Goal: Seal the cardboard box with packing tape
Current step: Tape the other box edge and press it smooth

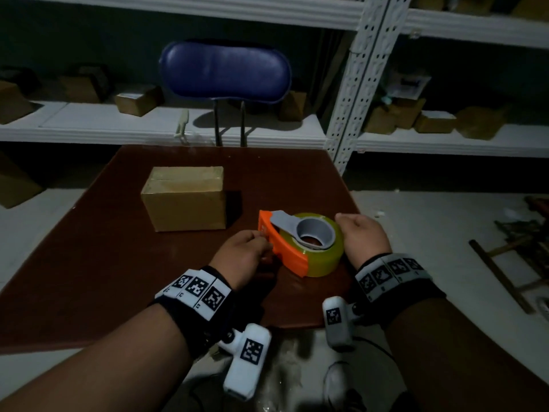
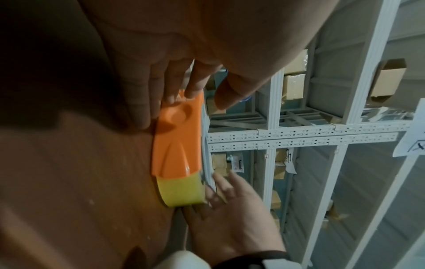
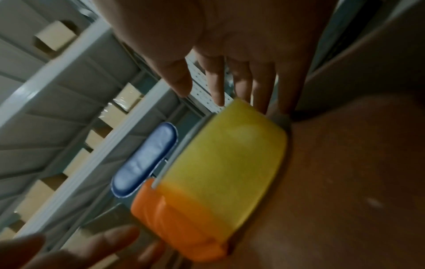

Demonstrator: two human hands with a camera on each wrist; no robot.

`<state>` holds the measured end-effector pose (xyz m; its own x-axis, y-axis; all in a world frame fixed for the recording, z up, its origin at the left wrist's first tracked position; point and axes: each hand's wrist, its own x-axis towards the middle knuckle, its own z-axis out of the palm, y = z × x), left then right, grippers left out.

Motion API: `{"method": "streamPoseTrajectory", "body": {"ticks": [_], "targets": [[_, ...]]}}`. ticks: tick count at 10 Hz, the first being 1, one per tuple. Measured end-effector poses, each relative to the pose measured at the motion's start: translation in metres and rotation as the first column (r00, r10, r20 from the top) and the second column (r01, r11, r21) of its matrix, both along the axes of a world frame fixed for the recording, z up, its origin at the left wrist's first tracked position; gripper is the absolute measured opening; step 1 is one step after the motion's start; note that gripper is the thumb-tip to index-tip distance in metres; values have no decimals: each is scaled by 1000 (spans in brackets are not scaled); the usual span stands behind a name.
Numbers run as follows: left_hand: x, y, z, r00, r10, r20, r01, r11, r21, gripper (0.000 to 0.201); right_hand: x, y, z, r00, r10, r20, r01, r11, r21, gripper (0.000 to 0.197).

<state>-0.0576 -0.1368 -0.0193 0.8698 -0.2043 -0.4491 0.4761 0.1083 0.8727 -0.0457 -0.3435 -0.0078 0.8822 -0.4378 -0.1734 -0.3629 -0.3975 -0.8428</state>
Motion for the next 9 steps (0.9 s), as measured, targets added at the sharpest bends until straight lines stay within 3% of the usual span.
{"method": "streamPoseTrajectory", "body": {"ticks": [3,4,5,7,8,9], "targets": [[-1,-26,-1,999,15,49,-13,999,-45,26,-1,-16,-14,998,-45,-48,45,999,1,38],[1,-38,-2,997,-48,68,50,998,-26,44,-7,-23,-22,996,-55,-70,55,998,1,56],[1,-50,-4,994,-92,63,95,995,-43,69,-15,-34,-28,992,-127,-23,127,992,24,54],[2,-63,-11,991,-111,72,117,989,-88,67,-24,-49,-30,983,-181,-14,182,982,43,23],[3,-61,-10,989,-123,84,127,991,-37,58,-24,-49,-26,986,-161,-52,162,987,12,20],[4,-57,-8,995,-68,77,72,996,-44,50,-22,-50,-17,979,-200,-47,197,978,-61,29]]}}
